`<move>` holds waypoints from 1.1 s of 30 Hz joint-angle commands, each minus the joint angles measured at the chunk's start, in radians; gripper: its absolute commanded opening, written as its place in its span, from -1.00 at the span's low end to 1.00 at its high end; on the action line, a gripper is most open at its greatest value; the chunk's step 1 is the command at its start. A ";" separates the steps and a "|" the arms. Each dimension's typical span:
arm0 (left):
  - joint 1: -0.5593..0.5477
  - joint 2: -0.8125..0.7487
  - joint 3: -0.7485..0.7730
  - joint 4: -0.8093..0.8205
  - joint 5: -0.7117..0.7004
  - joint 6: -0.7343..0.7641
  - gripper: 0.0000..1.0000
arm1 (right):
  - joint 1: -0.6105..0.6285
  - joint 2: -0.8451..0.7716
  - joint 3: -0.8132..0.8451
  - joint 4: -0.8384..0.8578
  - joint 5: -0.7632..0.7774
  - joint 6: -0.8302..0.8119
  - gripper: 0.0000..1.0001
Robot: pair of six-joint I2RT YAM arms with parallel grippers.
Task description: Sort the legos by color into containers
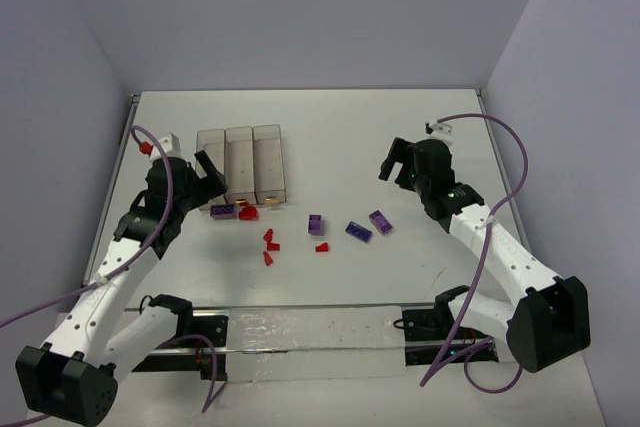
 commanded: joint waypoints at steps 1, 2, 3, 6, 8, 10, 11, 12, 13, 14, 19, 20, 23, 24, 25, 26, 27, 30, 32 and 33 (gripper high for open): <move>-0.015 -0.025 -0.012 -0.010 -0.017 -0.039 0.99 | 0.010 -0.030 -0.003 0.030 0.012 0.009 1.00; -0.018 -0.029 -0.014 -0.013 -0.024 -0.045 0.99 | 0.010 -0.030 -0.003 0.030 0.005 0.011 1.00; -0.022 -0.033 -0.016 -0.016 -0.030 -0.050 0.99 | 0.010 -0.029 -0.003 0.030 0.000 0.013 1.00; -0.028 -0.037 -0.018 -0.024 -0.041 -0.061 0.99 | 0.010 -0.022 0.000 0.022 -0.003 0.020 1.00; -0.032 -0.038 -0.015 -0.038 -0.054 -0.071 0.98 | 0.010 -0.022 -0.002 0.021 -0.005 0.025 0.99; -0.038 -0.040 -0.017 -0.047 -0.068 -0.091 0.99 | 0.010 -0.027 -0.006 0.026 -0.007 0.026 1.00; -0.038 -0.041 -0.023 -0.051 -0.077 -0.110 0.99 | 0.010 -0.028 -0.006 0.027 -0.008 0.025 1.00; -0.039 -0.042 -0.028 -0.056 -0.084 -0.138 0.99 | 0.010 -0.032 -0.006 0.027 -0.006 0.027 1.00; -0.041 -0.042 -0.033 -0.061 -0.092 -0.166 0.99 | 0.010 -0.035 -0.006 0.027 -0.005 0.029 1.00; -0.041 -0.042 -0.038 -0.069 -0.099 -0.194 0.98 | 0.010 -0.039 -0.008 0.030 -0.006 0.028 1.00; -0.046 -0.031 -0.076 -0.087 -0.109 -0.292 0.90 | 0.010 -0.051 -0.020 0.048 -0.014 0.031 1.00; -0.049 -0.024 -0.080 -0.092 -0.112 -0.302 0.90 | 0.010 -0.049 -0.019 0.048 -0.016 0.032 1.00; -0.058 0.017 -0.088 -0.097 -0.123 -0.322 0.89 | 0.010 -0.039 -0.014 0.045 -0.018 0.032 1.00; -0.060 0.031 -0.086 -0.096 -0.125 -0.324 0.89 | 0.010 -0.035 -0.012 0.044 -0.019 0.031 1.00; -0.063 0.037 -0.086 -0.095 -0.127 -0.324 0.89 | 0.010 -0.034 -0.012 0.043 -0.018 0.030 0.99; -0.064 0.060 -0.084 -0.091 -0.129 -0.324 0.89 | 0.010 -0.031 -0.010 0.042 -0.017 0.029 0.99; -0.066 0.082 -0.080 -0.086 -0.133 -0.325 0.88 | 0.010 -0.030 -0.009 0.041 -0.016 0.030 1.00; -0.069 0.130 -0.069 -0.078 -0.145 -0.317 0.88 | 0.009 -0.033 -0.011 0.038 -0.009 0.031 1.00; -0.070 0.160 -0.064 -0.067 -0.155 -0.309 0.88 | 0.010 -0.035 -0.013 0.038 -0.009 0.030 1.00; -0.070 0.172 -0.058 -0.062 -0.158 -0.305 0.89 | 0.010 -0.035 -0.017 0.037 -0.007 0.031 1.00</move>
